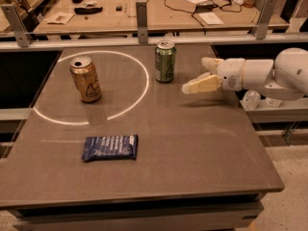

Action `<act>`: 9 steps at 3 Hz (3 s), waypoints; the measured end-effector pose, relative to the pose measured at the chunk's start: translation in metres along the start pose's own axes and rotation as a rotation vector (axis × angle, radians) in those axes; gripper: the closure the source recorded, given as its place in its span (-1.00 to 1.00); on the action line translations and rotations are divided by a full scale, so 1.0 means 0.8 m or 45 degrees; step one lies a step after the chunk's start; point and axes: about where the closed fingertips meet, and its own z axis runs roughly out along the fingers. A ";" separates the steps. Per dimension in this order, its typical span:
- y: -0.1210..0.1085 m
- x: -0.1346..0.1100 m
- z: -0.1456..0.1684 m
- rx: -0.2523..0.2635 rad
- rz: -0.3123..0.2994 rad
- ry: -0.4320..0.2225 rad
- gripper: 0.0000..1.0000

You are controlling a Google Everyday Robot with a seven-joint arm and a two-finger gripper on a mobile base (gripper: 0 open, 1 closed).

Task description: Pick green can

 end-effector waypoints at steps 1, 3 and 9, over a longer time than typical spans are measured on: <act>-0.009 -0.004 0.029 -0.052 -0.001 -0.004 -1.00; -0.017 -0.037 0.073 -0.068 -0.027 -0.054 -1.00; 0.020 -0.080 0.166 -0.209 -0.127 -0.243 0.31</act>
Offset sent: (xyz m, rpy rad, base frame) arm 0.0505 0.0469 0.0116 0.0390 -0.0296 0.0486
